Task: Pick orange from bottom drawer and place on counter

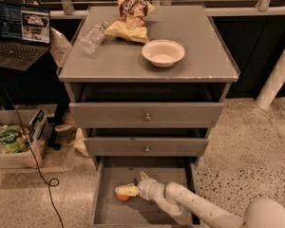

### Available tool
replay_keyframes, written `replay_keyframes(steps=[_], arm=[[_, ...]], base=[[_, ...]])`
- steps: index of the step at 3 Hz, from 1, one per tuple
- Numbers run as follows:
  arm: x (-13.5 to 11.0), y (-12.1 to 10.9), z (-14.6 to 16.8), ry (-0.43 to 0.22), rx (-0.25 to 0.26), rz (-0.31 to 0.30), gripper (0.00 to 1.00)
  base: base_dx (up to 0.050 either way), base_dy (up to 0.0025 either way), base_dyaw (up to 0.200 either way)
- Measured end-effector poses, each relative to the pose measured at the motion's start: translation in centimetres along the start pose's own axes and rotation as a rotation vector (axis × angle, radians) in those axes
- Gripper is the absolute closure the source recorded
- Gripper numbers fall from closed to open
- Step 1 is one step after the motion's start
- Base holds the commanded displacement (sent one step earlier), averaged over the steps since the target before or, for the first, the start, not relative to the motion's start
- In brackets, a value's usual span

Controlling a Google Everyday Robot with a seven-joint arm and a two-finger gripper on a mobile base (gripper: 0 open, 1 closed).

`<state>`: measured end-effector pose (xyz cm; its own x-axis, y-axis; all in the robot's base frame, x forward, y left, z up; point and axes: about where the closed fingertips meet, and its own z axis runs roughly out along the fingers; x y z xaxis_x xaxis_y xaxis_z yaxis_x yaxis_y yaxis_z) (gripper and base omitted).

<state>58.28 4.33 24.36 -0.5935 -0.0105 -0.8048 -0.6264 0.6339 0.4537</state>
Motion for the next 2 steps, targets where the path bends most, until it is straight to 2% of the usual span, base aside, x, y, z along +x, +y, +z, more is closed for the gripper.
replay_keyframes(steps=[1, 2], arm=[[2.1, -0.6, 1.6, 0.054, 0.004, 0.004, 0.0], [5.0, -1.8, 3.9, 0.218, 0.073, -0.019, 0.0]], base=[[0.0, 0.0, 0.0], [0.0, 0.0, 0.0]])
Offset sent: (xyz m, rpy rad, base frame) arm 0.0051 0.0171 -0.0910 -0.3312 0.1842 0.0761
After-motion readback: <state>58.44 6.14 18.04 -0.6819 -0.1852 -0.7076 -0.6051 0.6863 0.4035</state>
